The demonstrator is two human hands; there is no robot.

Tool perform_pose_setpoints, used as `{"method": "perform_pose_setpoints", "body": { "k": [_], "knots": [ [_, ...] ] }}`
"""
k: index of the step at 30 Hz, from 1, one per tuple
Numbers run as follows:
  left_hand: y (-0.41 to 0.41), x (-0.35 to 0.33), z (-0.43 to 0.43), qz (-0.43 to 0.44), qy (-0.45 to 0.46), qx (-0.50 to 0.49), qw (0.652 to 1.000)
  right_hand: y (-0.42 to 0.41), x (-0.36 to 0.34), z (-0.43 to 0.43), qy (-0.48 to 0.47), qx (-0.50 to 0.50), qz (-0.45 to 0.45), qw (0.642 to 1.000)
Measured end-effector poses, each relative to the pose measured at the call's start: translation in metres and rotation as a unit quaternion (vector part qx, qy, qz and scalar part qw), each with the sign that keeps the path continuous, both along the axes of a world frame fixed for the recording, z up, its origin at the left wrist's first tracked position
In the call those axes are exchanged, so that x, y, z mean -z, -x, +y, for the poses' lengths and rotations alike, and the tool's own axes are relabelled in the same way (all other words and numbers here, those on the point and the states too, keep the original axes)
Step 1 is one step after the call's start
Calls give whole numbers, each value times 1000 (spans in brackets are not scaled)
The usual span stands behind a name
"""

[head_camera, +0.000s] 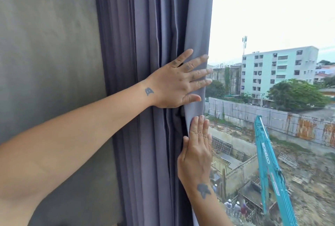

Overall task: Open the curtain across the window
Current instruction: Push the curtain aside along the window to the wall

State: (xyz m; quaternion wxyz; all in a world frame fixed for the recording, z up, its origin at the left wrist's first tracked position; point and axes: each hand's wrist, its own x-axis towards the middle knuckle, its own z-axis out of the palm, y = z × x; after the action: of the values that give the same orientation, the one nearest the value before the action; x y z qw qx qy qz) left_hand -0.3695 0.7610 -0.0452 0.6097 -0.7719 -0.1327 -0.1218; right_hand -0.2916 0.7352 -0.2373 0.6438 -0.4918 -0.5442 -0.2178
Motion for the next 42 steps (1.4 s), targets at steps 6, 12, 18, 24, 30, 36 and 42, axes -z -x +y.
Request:
{"method": "perform_pose_setpoints", "body": {
  "k": [6,12,18,24,30,36,42],
  "knots": [
    [20,0,36,2,0,-29,1000,21,-1,38,22,-5,2,1000],
    [44,-2,66,9,14,-93,996,36,-6,77,47,-31,-28,998],
    [61,-2,95,1,0,-145,989,56,-11,108,78,-42,-34,996],
    [75,0,113,-2,-4,-224,974,76,-16,137,112,-83,-40,989],
    [92,-1,128,-7,3,-280,960,97,-18,162,127,-95,-40,986],
    [108,-2,142,-13,34,-303,952,104,-19,178,163,-104,-63,979],
    [125,-1,165,-33,43,-298,953,114,-22,197,159,-104,-101,977]
  ]
}}
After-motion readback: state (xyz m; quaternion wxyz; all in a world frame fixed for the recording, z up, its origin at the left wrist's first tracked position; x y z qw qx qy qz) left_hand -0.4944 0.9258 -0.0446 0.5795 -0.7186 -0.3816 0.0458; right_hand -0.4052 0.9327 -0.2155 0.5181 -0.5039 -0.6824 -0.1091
